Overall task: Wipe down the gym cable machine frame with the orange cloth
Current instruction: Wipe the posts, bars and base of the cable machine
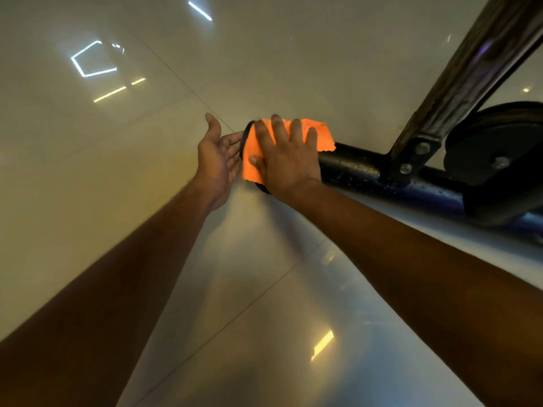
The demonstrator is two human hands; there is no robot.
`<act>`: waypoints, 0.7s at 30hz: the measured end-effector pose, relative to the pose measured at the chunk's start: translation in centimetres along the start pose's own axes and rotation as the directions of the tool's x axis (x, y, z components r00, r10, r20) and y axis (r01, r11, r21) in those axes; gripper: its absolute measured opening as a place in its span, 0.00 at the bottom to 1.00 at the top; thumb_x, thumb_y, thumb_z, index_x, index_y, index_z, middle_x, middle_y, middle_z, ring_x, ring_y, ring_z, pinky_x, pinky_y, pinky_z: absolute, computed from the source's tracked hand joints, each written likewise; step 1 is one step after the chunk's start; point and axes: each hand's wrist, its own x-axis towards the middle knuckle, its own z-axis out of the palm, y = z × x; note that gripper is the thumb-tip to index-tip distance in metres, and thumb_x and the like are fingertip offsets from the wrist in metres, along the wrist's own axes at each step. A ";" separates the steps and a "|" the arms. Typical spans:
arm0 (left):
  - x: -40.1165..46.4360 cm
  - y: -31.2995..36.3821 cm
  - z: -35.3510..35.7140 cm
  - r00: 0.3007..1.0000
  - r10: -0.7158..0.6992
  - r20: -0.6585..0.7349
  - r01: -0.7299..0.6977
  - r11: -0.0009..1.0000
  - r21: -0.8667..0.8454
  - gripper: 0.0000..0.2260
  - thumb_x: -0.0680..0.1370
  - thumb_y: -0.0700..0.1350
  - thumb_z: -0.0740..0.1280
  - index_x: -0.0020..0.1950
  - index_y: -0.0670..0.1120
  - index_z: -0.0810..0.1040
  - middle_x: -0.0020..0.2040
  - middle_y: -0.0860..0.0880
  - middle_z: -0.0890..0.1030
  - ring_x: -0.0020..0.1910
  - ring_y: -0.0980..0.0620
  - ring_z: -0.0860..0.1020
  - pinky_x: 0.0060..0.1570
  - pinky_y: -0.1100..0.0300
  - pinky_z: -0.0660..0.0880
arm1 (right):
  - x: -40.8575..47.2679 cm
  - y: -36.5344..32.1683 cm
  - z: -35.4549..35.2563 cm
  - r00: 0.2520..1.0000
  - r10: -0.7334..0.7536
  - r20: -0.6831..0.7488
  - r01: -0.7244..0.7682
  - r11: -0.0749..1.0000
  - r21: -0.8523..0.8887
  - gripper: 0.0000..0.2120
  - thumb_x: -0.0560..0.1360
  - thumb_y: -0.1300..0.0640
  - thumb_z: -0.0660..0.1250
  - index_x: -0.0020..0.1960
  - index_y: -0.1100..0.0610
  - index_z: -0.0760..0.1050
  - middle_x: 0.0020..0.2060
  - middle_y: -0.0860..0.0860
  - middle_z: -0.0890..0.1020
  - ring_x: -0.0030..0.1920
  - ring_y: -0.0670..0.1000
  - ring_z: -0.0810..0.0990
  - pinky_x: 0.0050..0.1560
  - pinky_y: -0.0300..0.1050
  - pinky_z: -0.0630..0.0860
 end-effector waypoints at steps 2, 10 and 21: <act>-0.4 0.3 0.2 1.000 -0.014 -0.022 0.014 1.000 -0.026 0.39 0.86 0.70 0.45 0.70 0.41 0.80 0.58 0.46 0.88 0.51 0.54 0.87 0.47 0.61 0.82 | 1.2 -0.8 -0.2 0.999 -0.038 0.025 0.038 0.999 -0.006 0.36 0.87 0.36 0.53 0.89 0.49 0.48 0.86 0.56 0.57 0.81 0.68 0.60 0.76 0.70 0.59; -0.8 -2.0 2.6 0.983 0.168 -0.068 -0.161 0.981 0.104 0.19 0.91 0.53 0.52 0.63 0.47 0.80 0.51 0.60 0.85 0.46 0.74 0.80 0.46 0.76 0.73 | -5.8 7.2 1.4 0.978 -0.095 -0.185 0.101 0.995 0.023 0.30 0.88 0.41 0.58 0.88 0.50 0.58 0.83 0.59 0.66 0.79 0.69 0.65 0.79 0.67 0.62; -0.2 -6.5 3.9 0.799 0.538 0.271 -0.452 0.240 0.859 0.28 0.89 0.53 0.52 0.88 0.44 0.56 0.89 0.45 0.52 0.88 0.43 0.46 0.83 0.39 0.39 | -5.1 6.4 -0.4 0.995 -0.004 -0.102 0.009 0.999 0.051 0.30 0.88 0.37 0.50 0.86 0.47 0.62 0.82 0.58 0.67 0.78 0.67 0.68 0.74 0.66 0.65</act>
